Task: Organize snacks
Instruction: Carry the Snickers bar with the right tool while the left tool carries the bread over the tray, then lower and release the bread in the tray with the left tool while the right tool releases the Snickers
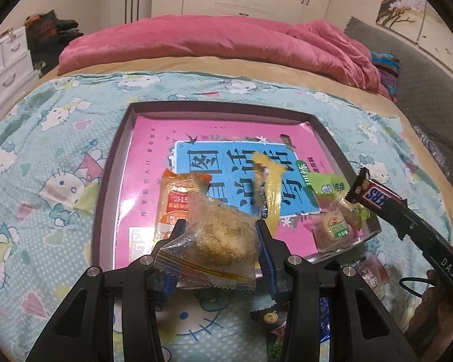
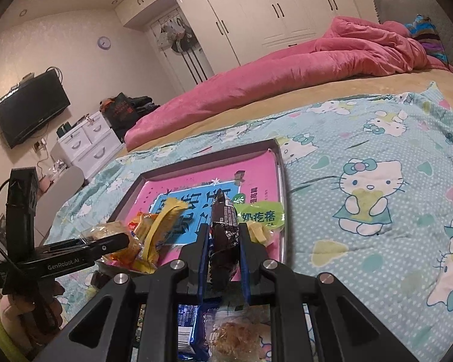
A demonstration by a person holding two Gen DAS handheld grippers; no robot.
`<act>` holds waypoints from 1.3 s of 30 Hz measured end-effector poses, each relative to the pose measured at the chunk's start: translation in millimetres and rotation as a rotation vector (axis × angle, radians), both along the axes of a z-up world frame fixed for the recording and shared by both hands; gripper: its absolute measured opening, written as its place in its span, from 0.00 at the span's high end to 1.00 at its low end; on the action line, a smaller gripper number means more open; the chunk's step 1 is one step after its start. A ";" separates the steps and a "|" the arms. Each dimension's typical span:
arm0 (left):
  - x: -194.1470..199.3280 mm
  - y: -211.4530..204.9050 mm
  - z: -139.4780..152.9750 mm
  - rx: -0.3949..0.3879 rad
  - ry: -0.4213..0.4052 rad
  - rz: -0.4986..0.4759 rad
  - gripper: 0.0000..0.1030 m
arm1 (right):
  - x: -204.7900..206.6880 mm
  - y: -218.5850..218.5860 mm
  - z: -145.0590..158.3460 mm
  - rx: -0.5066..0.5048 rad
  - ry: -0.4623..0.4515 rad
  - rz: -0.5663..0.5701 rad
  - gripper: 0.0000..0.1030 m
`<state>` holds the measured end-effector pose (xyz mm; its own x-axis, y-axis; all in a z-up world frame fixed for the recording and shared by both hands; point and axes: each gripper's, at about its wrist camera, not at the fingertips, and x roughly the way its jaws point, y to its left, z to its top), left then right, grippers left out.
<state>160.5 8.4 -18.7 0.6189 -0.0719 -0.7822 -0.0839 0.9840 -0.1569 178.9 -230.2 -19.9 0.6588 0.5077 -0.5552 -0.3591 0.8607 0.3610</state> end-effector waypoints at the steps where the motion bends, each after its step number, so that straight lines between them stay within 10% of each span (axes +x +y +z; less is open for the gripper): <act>1: 0.5 -0.5 -0.6 -0.002 0.001 -0.003 0.56 | 0.2 1.7 -0.7 -0.007 -0.001 0.003 0.83; 39: 10.3 -8.5 -10.8 -0.057 0.024 -0.017 0.56 | 19.0 27.3 -21.8 -0.106 0.004 0.051 0.81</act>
<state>170.8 -0.1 -29.5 0.5985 -0.1269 -0.7910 -0.0721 0.9748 -0.2110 197.9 -202.9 -41.7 0.6311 0.4792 -0.6100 -0.4024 0.8745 0.2707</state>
